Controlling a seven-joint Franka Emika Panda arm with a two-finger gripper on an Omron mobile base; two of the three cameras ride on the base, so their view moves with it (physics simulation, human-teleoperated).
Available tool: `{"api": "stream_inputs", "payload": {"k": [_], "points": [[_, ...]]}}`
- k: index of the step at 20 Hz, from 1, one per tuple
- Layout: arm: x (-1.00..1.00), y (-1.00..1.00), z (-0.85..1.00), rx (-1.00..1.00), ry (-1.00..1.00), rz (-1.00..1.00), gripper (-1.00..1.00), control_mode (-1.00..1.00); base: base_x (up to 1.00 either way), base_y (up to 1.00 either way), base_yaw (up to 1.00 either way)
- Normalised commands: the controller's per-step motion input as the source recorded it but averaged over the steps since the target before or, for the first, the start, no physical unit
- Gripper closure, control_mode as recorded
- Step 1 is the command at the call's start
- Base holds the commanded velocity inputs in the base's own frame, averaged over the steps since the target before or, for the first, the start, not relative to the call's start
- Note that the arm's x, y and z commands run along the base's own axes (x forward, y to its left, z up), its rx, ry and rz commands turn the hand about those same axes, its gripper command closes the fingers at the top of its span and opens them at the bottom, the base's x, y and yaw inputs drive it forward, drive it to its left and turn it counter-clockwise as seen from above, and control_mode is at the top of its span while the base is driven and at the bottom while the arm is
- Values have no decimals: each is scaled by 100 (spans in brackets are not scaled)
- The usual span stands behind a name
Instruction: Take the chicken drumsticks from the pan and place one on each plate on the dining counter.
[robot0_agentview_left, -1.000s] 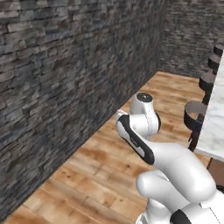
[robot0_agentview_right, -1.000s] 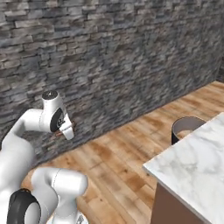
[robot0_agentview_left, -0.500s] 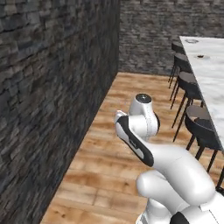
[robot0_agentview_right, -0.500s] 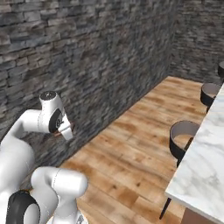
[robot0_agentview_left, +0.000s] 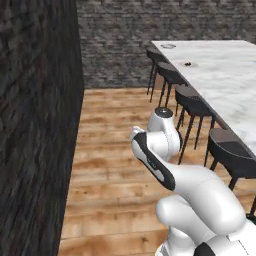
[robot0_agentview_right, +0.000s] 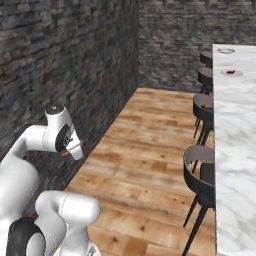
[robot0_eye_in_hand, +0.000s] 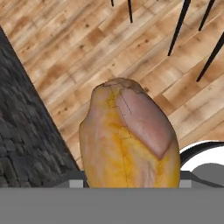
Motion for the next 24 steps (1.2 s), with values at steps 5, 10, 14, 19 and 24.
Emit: {"api": "stream_inputs", "payload": {"k": [5,10,14,19,24], "points": [[0,0,0,0,0,0,100,100,92,50,-52],[0,0,0,0,0,0,100,100,92,53,-48],[0,0,0,0,0,0,100,100,94,56,-42],[0,0,0,0,0,0,100,100,92,62,-35],[0,0,0,0,0,0,100,100,89,70,-28]]}}
